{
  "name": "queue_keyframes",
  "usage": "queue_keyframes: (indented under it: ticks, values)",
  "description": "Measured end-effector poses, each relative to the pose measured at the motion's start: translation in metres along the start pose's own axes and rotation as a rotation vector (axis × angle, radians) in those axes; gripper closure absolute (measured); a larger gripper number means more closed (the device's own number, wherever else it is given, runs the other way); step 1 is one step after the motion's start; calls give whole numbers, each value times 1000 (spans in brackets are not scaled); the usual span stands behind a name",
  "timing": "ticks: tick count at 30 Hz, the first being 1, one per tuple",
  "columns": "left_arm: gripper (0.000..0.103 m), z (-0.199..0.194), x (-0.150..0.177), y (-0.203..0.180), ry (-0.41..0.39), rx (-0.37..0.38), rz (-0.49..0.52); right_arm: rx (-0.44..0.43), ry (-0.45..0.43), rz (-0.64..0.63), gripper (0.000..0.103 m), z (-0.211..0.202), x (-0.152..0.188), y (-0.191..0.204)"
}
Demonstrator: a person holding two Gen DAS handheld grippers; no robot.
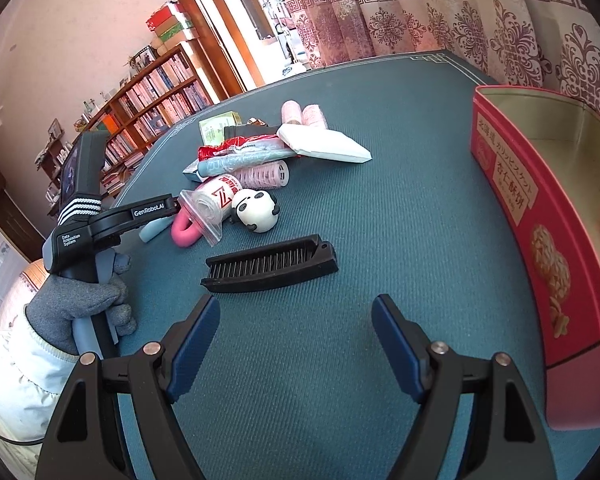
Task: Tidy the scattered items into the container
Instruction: 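Grasp the light-blue tube with the left tool while the right tool grasps the black comb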
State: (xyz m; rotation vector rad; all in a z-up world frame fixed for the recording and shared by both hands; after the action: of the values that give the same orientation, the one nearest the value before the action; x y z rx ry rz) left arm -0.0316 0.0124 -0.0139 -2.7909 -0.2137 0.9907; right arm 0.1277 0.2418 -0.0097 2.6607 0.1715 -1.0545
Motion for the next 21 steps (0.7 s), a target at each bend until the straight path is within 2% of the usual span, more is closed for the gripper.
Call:
queue_keyframes:
  ticks: [4, 7, 14, 15, 16, 17, 21]
  values:
    - [63, -8, 9, 7, 23, 47, 13, 7, 5, -10, 22, 1, -2, 3]
    - [59, -14, 16, 9, 39, 76, 34, 5, 10, -16, 22, 3, -3, 5]
    - [59, -27, 30, 9, 34, 82, 122, 1, 19, -13, 22, 5, -2, 8]
    - [66, -28, 31, 9, 31, 80, 130, 1, 19, -12, 22, 4, -2, 9]
    - [78, -28, 31, 7, 31, 84, 137, 2, 17, -13, 22, 4, -2, 9]
    - [83, -29, 31, 6, 33, 92, 140, 4, 14, -17, 22, 2, -2, 10]
    - [83, -34, 32, 5, 27, 129, 127, 25, -11, -41, 22, -5, -6, 13]
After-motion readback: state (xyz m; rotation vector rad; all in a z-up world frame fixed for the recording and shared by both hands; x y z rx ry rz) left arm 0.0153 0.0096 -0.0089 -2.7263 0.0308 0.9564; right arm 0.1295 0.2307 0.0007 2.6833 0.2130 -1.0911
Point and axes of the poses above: each gripper's, at about its wrist camera, not at the fingertips, and z roughly the way its jaws point, y to its left, x to its underside, the point moved 4 cm from there along z, roughly the way its jaws point, and after that the axes turned 11 degrees about -z, right-handed, at the moved point
